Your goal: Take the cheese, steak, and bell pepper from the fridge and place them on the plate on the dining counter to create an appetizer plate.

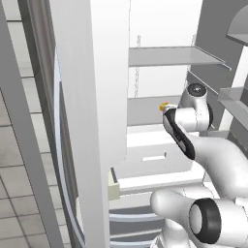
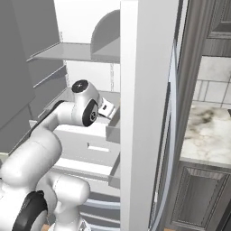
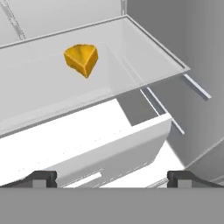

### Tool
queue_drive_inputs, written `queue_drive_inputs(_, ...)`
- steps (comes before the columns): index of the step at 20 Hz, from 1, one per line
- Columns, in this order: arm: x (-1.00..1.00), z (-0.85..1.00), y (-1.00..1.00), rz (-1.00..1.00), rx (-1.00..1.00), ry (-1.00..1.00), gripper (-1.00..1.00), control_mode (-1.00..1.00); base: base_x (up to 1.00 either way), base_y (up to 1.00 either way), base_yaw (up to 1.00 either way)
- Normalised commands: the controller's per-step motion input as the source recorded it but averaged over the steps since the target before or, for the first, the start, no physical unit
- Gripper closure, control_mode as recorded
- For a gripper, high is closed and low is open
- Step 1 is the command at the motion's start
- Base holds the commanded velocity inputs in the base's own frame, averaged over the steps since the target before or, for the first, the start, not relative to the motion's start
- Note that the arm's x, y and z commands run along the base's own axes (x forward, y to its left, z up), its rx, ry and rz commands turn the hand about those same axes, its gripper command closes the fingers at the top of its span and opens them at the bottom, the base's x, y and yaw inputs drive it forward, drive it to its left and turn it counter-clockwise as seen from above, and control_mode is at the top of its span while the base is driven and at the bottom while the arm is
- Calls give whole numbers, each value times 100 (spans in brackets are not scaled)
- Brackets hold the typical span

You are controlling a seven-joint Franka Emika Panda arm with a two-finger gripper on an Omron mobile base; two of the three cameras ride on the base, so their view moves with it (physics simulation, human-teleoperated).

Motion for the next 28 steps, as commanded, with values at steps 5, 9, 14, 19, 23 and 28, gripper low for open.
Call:
queue_drive_inputs(5,59,-4,-16,0,0,0,-100,-100,0,0,0)
queue_drive_inputs(9,52,-3,-11,0,0,0,-100,-100,0,0,0)
queue_drive_inputs(14,40,-4,-9,0,0,0,-100,-100,0,0,0)
queue_drive_inputs(19,32,-13,-6,0,0,0,-100,-100,0,0,0)
queue_drive_inputs(23,27,-33,0,0,0,0,-100,-100,0,0,0)
queue_drive_inputs(28,40,-26,-1,0,0,0,-100,-100,0,0,0)
